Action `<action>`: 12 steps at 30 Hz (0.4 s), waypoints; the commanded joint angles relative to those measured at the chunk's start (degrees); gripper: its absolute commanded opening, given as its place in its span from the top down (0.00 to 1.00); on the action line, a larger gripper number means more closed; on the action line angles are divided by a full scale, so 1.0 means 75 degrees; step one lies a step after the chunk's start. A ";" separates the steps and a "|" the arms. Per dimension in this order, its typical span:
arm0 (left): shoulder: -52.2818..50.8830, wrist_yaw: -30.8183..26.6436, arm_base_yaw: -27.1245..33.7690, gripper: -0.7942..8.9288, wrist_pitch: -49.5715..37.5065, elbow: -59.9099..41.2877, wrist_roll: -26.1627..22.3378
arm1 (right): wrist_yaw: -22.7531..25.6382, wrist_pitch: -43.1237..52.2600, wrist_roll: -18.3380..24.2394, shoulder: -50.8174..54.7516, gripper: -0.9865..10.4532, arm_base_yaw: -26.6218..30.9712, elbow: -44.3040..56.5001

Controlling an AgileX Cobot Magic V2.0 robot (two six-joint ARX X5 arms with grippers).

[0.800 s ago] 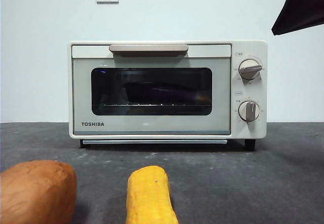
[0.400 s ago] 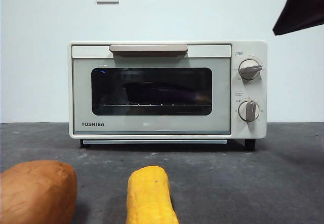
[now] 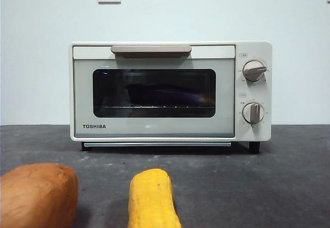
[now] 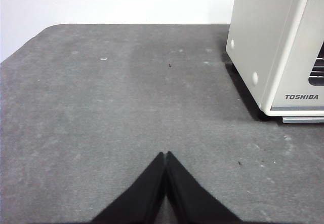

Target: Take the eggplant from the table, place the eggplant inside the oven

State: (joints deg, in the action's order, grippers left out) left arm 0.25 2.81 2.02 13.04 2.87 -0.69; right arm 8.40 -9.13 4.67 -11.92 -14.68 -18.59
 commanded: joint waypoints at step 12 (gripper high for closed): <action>-0.0012 -0.0006 0.0015 0.91 0.0029 -0.0122 -0.0017 | -0.1763 0.0070 0.0032 0.1364 0.91 0.1475 0.1883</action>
State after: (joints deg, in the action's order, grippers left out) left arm 0.25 2.81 2.02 13.04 2.87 -0.69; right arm -4.58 -9.39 4.67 -1.98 -3.68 -4.82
